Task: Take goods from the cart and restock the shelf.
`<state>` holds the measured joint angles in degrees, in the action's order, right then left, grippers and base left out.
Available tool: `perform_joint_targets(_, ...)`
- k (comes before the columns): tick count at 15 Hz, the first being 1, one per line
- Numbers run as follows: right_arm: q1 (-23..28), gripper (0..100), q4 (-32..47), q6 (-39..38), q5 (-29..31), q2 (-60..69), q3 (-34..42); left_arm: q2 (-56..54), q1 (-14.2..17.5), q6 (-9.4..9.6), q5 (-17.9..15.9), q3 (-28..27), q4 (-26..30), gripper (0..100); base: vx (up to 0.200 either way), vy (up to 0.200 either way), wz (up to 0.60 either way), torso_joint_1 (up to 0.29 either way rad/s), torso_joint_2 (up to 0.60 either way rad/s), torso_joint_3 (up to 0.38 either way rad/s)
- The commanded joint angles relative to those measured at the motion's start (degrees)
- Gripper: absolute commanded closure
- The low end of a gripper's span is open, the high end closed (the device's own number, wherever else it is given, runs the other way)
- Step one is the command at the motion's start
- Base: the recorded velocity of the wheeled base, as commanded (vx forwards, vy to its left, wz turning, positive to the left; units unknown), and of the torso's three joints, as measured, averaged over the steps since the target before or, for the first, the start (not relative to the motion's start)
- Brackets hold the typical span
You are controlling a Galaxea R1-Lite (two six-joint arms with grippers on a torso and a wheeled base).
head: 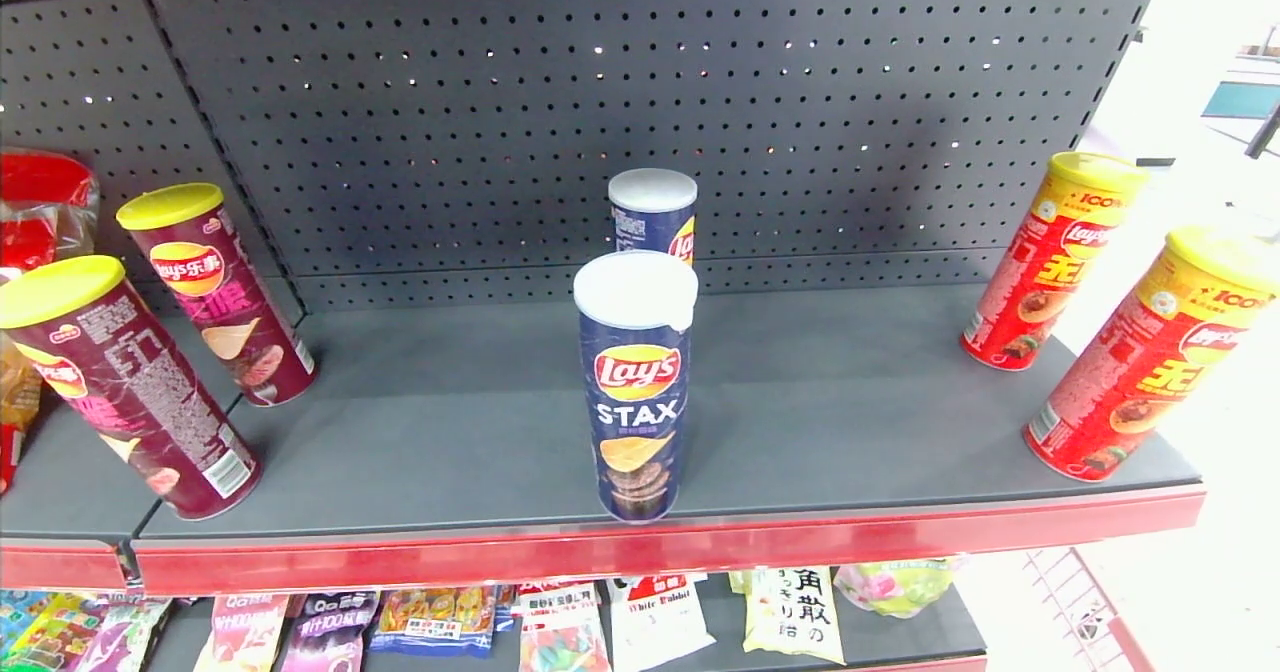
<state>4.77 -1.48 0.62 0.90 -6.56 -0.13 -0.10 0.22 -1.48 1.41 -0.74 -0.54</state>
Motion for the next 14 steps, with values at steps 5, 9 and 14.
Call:
perform_joint_targets(5, -4.7, 0, 1.4, -0.7, -2.8, 6.5, 0.1, 0.1, 0.0, 0.86, -0.8, 0.7, 0.5, 0, 0.0, 0.0, 0.0, 0.0, 0.0, 0.0)
perform_joint_targets(9, -4.7, 0, 1.4, -0.4, -2.8, 6.5, 0.1, 0.1, 0.0, 0.86, -0.8, 0.7, 0.5, 0, 0.0, 0.0, 0.0, 0.0, 0.0, 0.0)
perform_joint_targets(14, -4.7, 0, 1.4, -0.4, -2.8, 6.5, 0.1, 0.1, 0.0, 0.86, -0.7, 0.7, 0.5, 0, 0.0, 0.0, 0.0, 0.0, 0.0, 0.0)
